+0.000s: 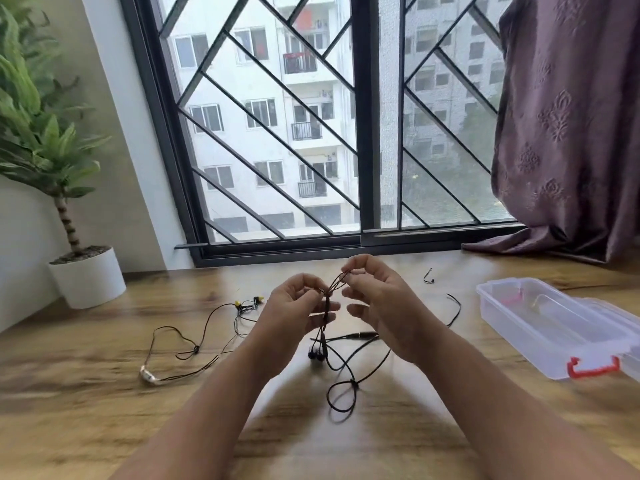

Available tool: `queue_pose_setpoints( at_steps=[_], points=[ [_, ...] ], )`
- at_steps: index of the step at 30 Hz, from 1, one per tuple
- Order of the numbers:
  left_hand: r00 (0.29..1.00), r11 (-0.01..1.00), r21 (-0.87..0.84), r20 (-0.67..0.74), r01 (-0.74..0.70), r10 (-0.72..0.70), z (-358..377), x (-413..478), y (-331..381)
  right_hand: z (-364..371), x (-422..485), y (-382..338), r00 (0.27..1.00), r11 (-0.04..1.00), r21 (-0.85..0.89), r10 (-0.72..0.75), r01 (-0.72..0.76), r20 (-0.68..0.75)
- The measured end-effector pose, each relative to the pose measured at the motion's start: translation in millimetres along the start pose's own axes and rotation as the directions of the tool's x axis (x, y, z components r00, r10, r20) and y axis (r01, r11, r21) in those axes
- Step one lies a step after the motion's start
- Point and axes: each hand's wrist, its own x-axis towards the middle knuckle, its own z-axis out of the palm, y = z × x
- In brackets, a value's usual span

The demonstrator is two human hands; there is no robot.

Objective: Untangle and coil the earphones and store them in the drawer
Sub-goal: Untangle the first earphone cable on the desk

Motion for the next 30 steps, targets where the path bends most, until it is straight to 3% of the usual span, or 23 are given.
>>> queue_pose_setpoints(
  at_steps=[8,12,16,18,19,21,23,25,27,30],
  points=[
    [0.993,0.969,-0.245,0.116,0.035,-0.007,0,-1,7,-5,5,-5,0.993,0.922,0.381,0.106,-0.077,-0.057],
    [0.992,0.932,-0.360,0.125,0.034,0.012,-3,1,9,-8,7,-3,0.993,0.901,0.426,0.113,-0.087,-0.036],
    [1.000,0.940,-0.340,0.003,-0.011,0.013,-4,3,6,-8,7,-3,0.993,0.923,0.369,0.087,-0.112,0.084],
    [0.994,0.980,-0.183,-0.083,-0.082,0.068,-6,3,3,-8,7,-3,0.990,0.929,0.354,0.073,-0.111,0.119],
    [0.982,0.992,-0.010,-0.141,-0.127,0.124,-7,4,2,-9,7,-3,0.989,0.921,0.374,0.065,-0.109,0.129],
    [0.938,0.913,0.364,-0.212,-0.184,0.273,-7,4,1,-12,8,-5,0.987,0.883,0.452,0.060,-0.123,0.150],
    [0.912,0.846,0.502,-0.239,-0.178,0.333,-7,4,2,-15,7,-8,0.982,0.814,0.558,0.075,-0.161,0.174],
    [0.925,0.916,0.384,-0.292,-0.119,0.242,-6,4,4,-18,7,-11,0.981,0.725,0.664,0.084,-0.182,0.177],
    [0.954,0.991,0.125,-0.288,-0.044,0.079,-3,4,8,-20,6,-14,0.981,0.671,0.717,0.100,-0.188,0.164],
    [0.977,0.999,-0.055,-0.213,-0.003,-0.008,-3,3,10,-22,6,-17,0.986,0.699,0.695,0.134,-0.166,0.100]
  ],
)
